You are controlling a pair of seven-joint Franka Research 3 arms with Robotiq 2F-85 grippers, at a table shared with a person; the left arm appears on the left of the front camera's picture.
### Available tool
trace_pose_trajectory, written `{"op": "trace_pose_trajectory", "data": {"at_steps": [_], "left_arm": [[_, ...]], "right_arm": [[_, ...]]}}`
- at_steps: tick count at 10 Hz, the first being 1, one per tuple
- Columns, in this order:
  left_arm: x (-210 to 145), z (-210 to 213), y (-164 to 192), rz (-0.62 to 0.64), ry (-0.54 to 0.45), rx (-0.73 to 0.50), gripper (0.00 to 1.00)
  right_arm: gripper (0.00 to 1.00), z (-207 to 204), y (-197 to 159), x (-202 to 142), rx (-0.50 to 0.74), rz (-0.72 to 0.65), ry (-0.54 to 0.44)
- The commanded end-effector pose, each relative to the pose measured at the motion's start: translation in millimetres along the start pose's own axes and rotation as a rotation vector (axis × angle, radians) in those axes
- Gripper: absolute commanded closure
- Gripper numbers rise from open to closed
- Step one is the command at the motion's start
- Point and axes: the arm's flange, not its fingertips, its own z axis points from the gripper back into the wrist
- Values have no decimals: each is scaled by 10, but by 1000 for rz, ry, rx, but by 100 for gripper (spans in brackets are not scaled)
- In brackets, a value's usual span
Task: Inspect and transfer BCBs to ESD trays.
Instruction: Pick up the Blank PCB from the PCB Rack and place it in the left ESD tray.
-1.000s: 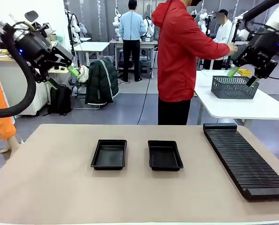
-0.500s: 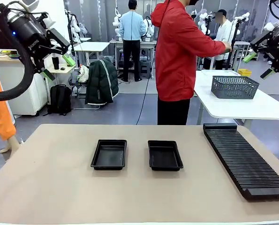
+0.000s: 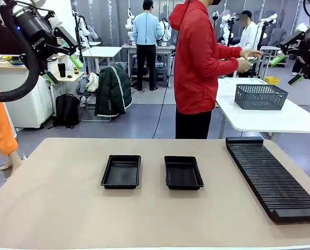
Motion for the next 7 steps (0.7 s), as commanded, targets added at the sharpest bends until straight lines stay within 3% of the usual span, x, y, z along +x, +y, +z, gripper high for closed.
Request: {"op": "trace_pose_trajectory", "data": {"at_steps": [1,6,7], "left_arm": [[-27,-9,-14,-11,3,-14,0],[-27,-9,-14,-11,3,-14,0],[-3,-16,-28,-5,3,-2,0]], "right_arm": [[0,8,0,-3,-6,-3,1],[0,2,2,0,0,0,0],[0,127,64,-5,-6,4,-39]]}}
